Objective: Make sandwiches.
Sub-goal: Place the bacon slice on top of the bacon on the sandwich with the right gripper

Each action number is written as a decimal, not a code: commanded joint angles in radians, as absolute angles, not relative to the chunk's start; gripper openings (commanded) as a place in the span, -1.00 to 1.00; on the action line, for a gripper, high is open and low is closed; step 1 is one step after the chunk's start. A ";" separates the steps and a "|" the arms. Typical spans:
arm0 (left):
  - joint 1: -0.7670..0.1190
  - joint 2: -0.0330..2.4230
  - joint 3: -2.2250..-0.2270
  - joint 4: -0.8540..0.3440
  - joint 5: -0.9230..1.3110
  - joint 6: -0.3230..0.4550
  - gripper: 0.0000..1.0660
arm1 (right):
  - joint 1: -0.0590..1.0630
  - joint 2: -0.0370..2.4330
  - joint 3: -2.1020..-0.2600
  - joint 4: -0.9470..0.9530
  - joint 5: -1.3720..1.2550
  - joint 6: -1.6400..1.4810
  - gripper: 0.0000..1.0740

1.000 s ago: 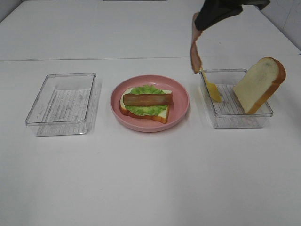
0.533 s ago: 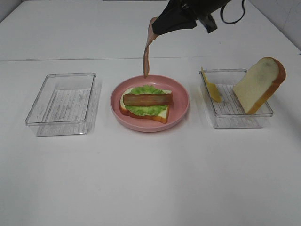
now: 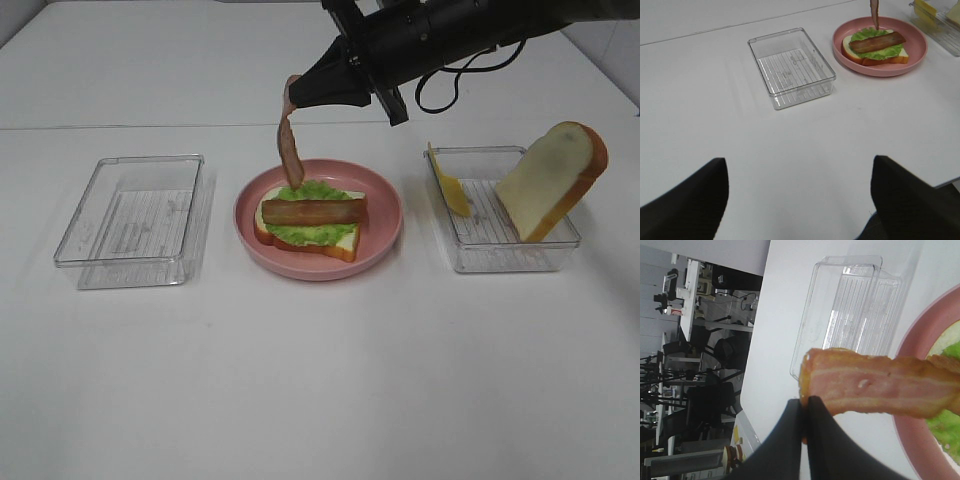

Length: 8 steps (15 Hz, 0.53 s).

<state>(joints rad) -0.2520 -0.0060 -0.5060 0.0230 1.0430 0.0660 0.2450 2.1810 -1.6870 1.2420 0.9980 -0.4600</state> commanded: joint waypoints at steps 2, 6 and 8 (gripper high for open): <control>-0.251 -0.025 -0.502 0.017 1.026 0.065 0.39 | 0.243 2.216 -1.690 1.333 0.990 -0.493 -1.00; -0.251 -0.025 -0.502 0.017 1.026 0.065 0.39 | 0.243 2.241 -1.690 1.345 0.967 -0.511 -1.00; -0.251 -0.025 -0.502 0.017 1.026 0.065 0.39 | 0.243 2.271 -1.690 1.331 0.974 -0.497 -1.00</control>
<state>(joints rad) -0.2520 -0.0060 -0.5060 0.0230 1.0430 0.0660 0.2450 2.2650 -1.6870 1.3270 0.9710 -0.4850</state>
